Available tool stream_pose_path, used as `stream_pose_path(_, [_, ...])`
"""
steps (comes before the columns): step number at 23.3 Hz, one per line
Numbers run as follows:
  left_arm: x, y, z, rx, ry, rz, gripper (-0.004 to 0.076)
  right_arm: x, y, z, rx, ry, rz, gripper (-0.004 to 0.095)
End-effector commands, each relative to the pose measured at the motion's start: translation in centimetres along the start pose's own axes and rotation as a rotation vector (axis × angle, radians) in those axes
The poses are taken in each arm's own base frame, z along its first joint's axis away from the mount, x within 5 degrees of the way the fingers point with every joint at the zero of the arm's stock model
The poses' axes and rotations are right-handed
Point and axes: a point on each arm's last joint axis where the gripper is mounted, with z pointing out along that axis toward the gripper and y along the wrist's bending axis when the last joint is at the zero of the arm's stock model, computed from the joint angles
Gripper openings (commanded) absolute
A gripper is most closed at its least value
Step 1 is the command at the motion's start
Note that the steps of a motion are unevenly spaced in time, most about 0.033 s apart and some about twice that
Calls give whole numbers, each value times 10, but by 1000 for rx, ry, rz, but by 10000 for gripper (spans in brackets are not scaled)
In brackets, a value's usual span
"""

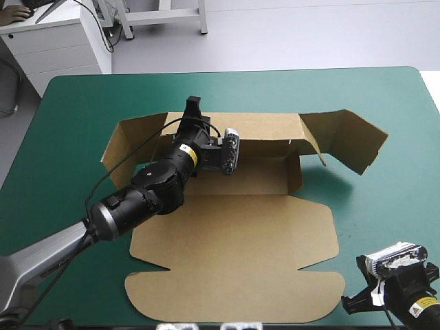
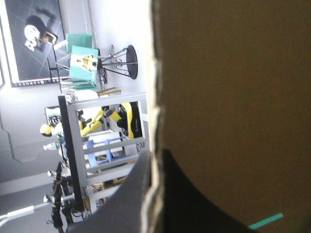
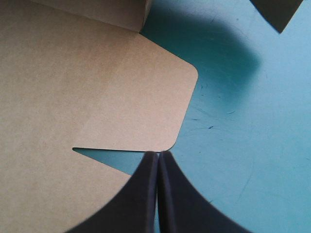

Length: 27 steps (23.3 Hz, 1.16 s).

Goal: Fold the box

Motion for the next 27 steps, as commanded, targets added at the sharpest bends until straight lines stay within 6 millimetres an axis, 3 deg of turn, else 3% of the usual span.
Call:
stream_pose_path(1, [-1, 15, -19, -128, -83, 13, -8, -11, -1, -4, 12, -72, 1, -19])
stream_pose_path(9, [7, 0, -15, -131, -22, -53, -8, -18, -4, -5, 32, -150, 103, -19])
stream_pose_path(16, [12, -4, -9, -125, 55, -75, -8, -38, -6, -12, 32, -265, 133, -19])
stream_pose_path(21, [17, -6, -7, -124, 122, -158, -8, -82, -15, -13, 21, -245, 130, -19])
stream_pose_path(27, [17, -8, -7, -114, 126, -177, -8, -172, -32, -1, -61, -296, 88, -18])
